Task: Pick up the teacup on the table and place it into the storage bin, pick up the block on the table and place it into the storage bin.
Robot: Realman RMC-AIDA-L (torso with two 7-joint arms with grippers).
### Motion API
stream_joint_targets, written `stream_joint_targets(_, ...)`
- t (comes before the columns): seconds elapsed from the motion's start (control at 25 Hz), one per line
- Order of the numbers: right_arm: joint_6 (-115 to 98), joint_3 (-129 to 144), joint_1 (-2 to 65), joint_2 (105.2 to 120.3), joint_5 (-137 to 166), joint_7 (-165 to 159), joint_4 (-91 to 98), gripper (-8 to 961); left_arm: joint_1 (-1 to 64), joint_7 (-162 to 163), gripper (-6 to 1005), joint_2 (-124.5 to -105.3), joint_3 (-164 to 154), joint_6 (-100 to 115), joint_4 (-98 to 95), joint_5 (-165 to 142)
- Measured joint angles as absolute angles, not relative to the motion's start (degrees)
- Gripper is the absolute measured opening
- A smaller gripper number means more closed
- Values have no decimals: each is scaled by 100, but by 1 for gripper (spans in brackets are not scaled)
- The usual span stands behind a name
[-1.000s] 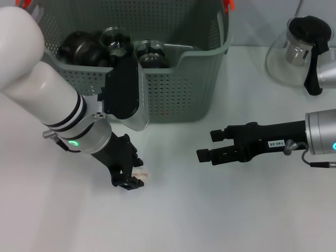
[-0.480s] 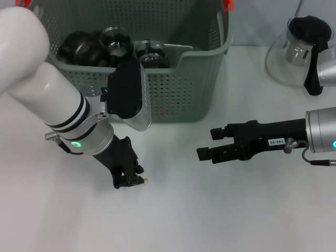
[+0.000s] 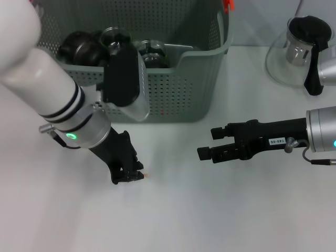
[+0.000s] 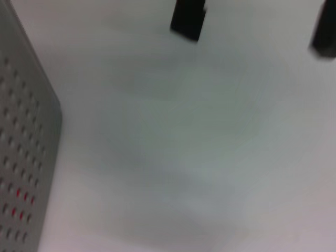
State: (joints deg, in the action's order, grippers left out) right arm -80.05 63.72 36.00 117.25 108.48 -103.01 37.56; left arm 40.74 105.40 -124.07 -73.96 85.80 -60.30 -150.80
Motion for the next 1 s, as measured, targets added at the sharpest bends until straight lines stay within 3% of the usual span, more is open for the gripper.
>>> stream_joint_targets(0.32,-8016,6372,3589,11724,10847,-10287,3762,942,4090,10508,180,-12359,-5560,10813,-7115,-13875)
stream_joint_targets(0.44,-7995,6371,3591,11725,10846,-10230,3762,942,4234,10670,192,-12161,-4288,11237,-7395,-12895)
stream_joint_targets(0.68,-8021,6371,3649,11724,10845,-10163,3762,941,4539,11061,214,-11678,-3547,9799,-6646,-12084)
stream_joint_targets(1.0,-8024,6372,3677,11721,10832,-10161,3762,942,4829,11235,243,-11453,-3992,8020,-5733,-12346)
